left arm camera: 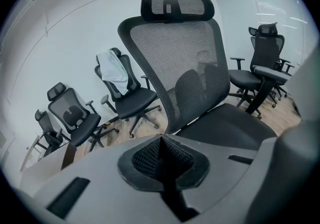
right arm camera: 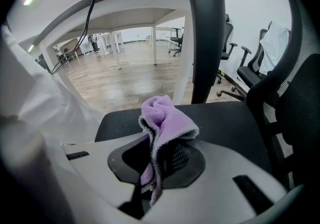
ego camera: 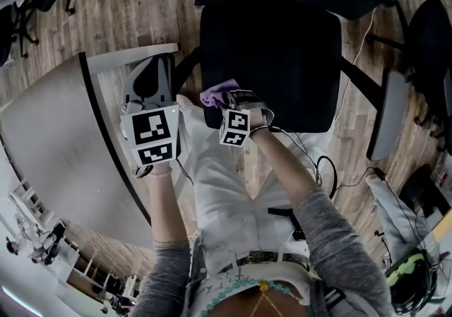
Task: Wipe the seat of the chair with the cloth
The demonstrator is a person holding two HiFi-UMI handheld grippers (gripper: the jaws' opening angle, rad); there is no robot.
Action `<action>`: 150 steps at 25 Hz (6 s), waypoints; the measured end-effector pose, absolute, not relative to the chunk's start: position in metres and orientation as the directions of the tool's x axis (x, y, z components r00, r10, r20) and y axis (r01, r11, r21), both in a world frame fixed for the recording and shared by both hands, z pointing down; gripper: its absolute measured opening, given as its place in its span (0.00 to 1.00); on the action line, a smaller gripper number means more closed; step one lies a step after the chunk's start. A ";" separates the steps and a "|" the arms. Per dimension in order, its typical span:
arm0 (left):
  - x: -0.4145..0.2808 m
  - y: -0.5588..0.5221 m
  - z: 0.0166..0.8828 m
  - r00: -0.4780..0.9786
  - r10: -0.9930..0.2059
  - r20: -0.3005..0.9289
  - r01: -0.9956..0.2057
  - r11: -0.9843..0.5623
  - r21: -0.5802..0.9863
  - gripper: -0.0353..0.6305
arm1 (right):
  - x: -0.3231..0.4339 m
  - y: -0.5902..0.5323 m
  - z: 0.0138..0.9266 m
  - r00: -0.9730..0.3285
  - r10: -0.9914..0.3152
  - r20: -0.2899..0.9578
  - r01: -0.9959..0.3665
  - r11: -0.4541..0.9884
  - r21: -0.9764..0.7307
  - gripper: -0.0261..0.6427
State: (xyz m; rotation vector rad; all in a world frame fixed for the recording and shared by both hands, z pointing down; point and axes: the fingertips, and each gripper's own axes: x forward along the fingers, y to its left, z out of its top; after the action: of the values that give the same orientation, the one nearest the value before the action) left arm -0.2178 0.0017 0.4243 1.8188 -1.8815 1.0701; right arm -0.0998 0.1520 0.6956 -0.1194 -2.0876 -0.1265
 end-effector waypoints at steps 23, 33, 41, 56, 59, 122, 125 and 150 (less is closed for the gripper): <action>-0.219 0.000 0.424 -0.169 -0.713 0.680 -0.939 -0.094 -0.331 0.06 | -0.050 0.136 0.706 -0.451 0.014 0.892 0.094 0.995 0.032 0.11; -0.216 0.001 0.426 -0.182 -0.712 0.678 -0.934 -0.091 -0.346 0.06 | -0.019 0.129 0.714 -0.425 -0.004 0.905 0.077 0.996 0.040 0.11; -0.219 0.003 0.424 -0.184 -0.711 0.679 -0.932 -0.093 -0.350 0.06 | -0.005 0.128 0.714 -0.401 -0.010 0.916 0.061 0.997 0.037 0.11; -0.218 0.003 0.423 -0.182 -0.708 0.682 -0.936 -0.089 -0.342 0.06 | 0.059 0.118 0.719 -0.343 -0.041 0.938 0.040 0.997 0.058 0.11; -0.219 0.003 0.423 -0.178 -0.707 0.684 -0.937 -0.089 -0.337 0.06 | 0.071 0.117 0.722 -0.324 -0.048 0.945 0.026 0.998 0.060 0.11; -0.212 0.000 0.426 -0.213 -0.703 0.678 -0.916 -0.098 -0.390 0.06 | 0.153 0.116 0.657 -0.384 -0.011 0.923 0.073 0.996 0.042 0.11; -0.214 -0.001 0.427 -0.199 -0.705 0.681 -0.924 -0.097 -0.370 0.06 | 0.094 0.132 0.635 -0.499 0.040 0.865 0.168 0.984 0.051 0.11; -0.212 -0.002 0.425 -0.190 -0.711 0.677 -0.924 -0.104 -0.368 0.06 | -0.085 0.232 0.695 -0.430 0.211 0.878 0.442 0.897 0.001 0.11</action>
State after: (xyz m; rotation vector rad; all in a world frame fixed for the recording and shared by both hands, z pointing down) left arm -0.2119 -0.0015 0.4251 1.8078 -1.9052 1.1758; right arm -0.0848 0.2319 0.6954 -0.4718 -2.0276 -0.2812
